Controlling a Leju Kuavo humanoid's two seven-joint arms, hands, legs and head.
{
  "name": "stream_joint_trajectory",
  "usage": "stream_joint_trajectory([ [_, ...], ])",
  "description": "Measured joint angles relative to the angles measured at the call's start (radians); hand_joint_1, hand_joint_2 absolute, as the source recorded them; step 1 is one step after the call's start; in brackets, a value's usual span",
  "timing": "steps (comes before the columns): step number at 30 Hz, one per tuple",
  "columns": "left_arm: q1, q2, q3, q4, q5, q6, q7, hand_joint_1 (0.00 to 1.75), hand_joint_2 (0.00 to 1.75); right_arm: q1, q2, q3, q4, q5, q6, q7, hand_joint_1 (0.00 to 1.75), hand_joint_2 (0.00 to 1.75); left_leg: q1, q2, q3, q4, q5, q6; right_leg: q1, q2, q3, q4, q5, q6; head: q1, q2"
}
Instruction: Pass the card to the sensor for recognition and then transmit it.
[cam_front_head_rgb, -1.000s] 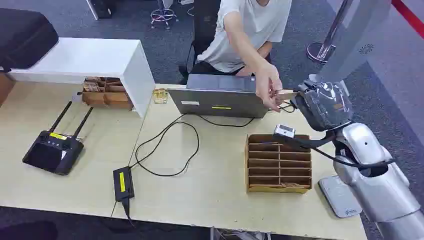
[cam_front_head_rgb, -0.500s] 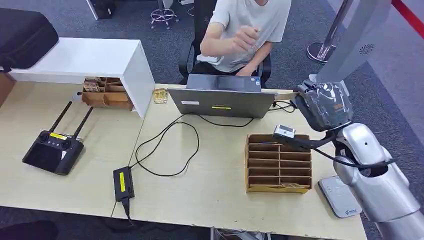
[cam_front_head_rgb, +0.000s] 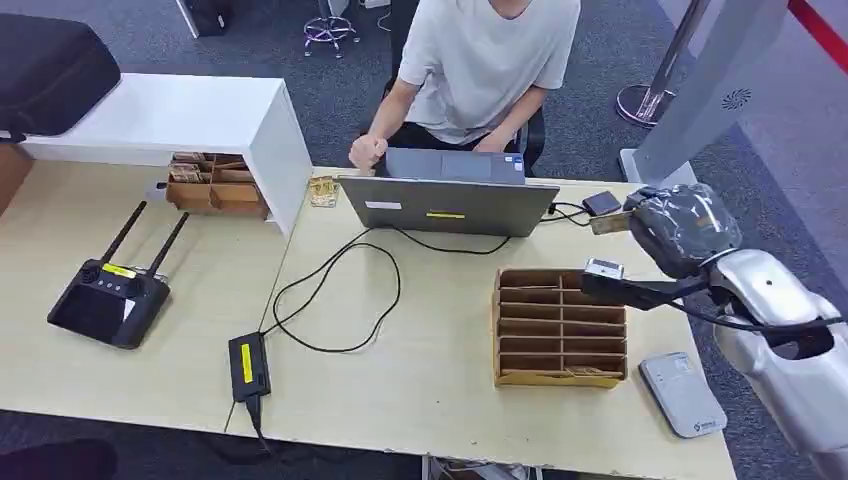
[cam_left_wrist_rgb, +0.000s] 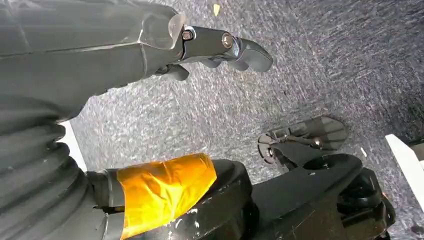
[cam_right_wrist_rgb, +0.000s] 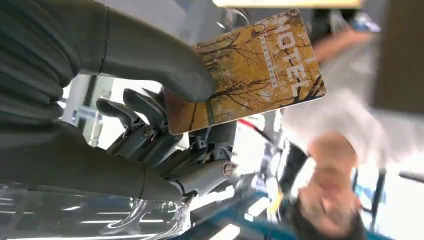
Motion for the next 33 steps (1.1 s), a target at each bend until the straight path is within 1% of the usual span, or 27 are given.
stream_joint_trajectory([
  [3, 0.001, 0.0, 0.013, 0.0, 0.01, 0.0, 0.0, 0.0, 1.75, 0.014, -0.098, -0.001, -0.061, -0.054, 0.054, 0.031, 1.75, 1.75, 0.0, 0.0, 0.0, 0.001, -0.001, 0.001, 0.0, 0.0, 0.0, 0.0, -0.001, 0.001, 0.0, 0.0],
  [6, 0.004, -0.002, 0.027, 0.0, 0.022, 0.0, 0.0, 0.0, 1.75, 0.081, -0.213, -0.026, -0.16, -0.119, 0.08, 0.066, 1.75, 1.75, 0.0, -0.003, -0.001, 0.001, -0.002, 0.002, 0.0, -0.003, 0.0, -0.001, -0.002, 0.003, 0.0, 0.0],
  [8, 0.004, -0.003, 0.035, 0.0, 0.026, 0.0, 0.0, 0.0, 1.75, 0.128, -0.279, -0.059, -0.221, -0.144, 0.086, 0.081, 1.75, 1.75, 0.0, -0.002, -0.001, 0.001, -0.002, 0.003, 0.0, -0.002, 0.0, -0.001, -0.002, 0.003, 0.0, 0.0],
  [10, 0.004, -0.005, 0.044, 0.0, 0.029, 0.001, 0.0, 0.0, 1.75, 0.183, -0.331, -0.098, -0.274, -0.164, 0.091, 0.09, 1.75, 1.75, 0.0, -0.002, -0.001, 0.001, -0.003, 0.004, 0.0, -0.002, 0.0, -0.001, -0.002, 0.003, 0.0, 0.0],
  [12, 0.004, -0.006, 0.048, 0.0, 0.032, 0.002, 0.001, 0.0, 1.75, 0.249, -0.385, -0.149, -0.326, -0.185, 0.112, 0.099, 1.75, 1.75, 0.0, -0.003, -0.001, 0.001, -0.003, 0.004, 0.0, -0.002, 0.0, -0.001, -0.003, 0.004, 0.0, 0.0],
  [13, 0.004, -0.006, 0.049, 0.0, 0.034, 0.002, 0.001, 0.0, 1.75, 0.281, -0.404, -0.173, -0.346, -0.197, 0.12, 0.101, 1.75, 1.75, 0.0, -0.003, -0.001, 0.001, -0.003, 0.004, 0.0, -0.002, 0.0, -0.001, -0.003, 0.004, 0.0, 0.0],
  [17, 0.005, -0.008, 0.063, 0.0, 0.044, 0.003, 0.001, 0.0, 1.75, 0.401, -0.507, -0.286, -0.44, -0.304, 0.24, 0.111, 1.75, 1.75, -0.001, -0.002, -0.001, 0.001, -0.003, 0.004, -0.001, -0.002, 0.0, -0.001, -0.003, 0.004, 0.0, 0.0],
  [19, 0.005, -0.008, 0.067, 0.0, 0.048, 0.003, 0.001, 0.0, 1.75, 0.446, -0.559, -0.343, -0.484, -0.398, 0.314, 0.119, 1.75, 1.75, -0.001, -0.002, 0.0, 0.001, -0.003, 0.004, -0.001, -0.001, 0.0, -0.001, -0.003, 0.004, -0.001, 0.0],
  [22, 0.005, -0.009, 0.076, 0.0, 0.055, 0.003, 0.001, 0.0, 1.75, 0.51, -0.644, -0.426, -0.551, -0.517, 0.395, 0.136, 1.75, 1.75, -0.002, -0.001, 0.0, 0.001, -0.003, 0.004, -0.002, -0.001, 0.0, -0.001, -0.003, 0.005, 0.0, 0.0],
  [24, 0.005, -0.01, 0.082, 0.0, 0.059, 0.003, 0.001, 0.0, 1.75, 0.538, -0.692, -0.466, -0.588, -0.574, 0.431, 0.141, 1.75, 1.75, -0.002, 0.0, 0.0, 0.001, -0.003, 0.004, -0.002, 0.0, 0.0, -0.001, -0.003, 0.005, 0.0, 0.0],
  [27, 0.005, -0.011, 0.084, 0.0, 0.061, 0.003, 0.0, 0.0, 1.75, 0.56, -0.74, -0.497, -0.624, -0.634, 0.457, 0.146, 1.75, 1.75, -0.002, 0.0, 0.0, 0.001, -0.003, 0.004, -0.002, 0.0, 0.0, -0.001, -0.003, 0.005, -0.001, 0.0],
  [30, 0.006, -0.011, 0.084, 0.0, 0.062, 0.003, -0.002, 0.0, 1.75, 0.566, -0.795, -0.495, -0.655, -0.713, 0.492, 0.153, 1.75, 1.75, -0.002, 0.0, 0.0, 0.001, -0.003, 0.004, -0.002, 0.0, 0.0, -0.001, -0.003, 0.005, 0.0, 0.0],
  [33, 0.006, -0.013, 0.096, 0.0, 0.063, 0.004, -0.002, 0.0, 1.75, 0.555, -0.832, -0.476, -0.68, -0.756, 0.528, 0.164, 1.75, 1.75, -0.002, 0.0, 0.0, 0.001, -0.003, 0.004, -0.002, 0.0, 0.0, -0.001, -0.003, 0.005, 0.0, 0.0],
])
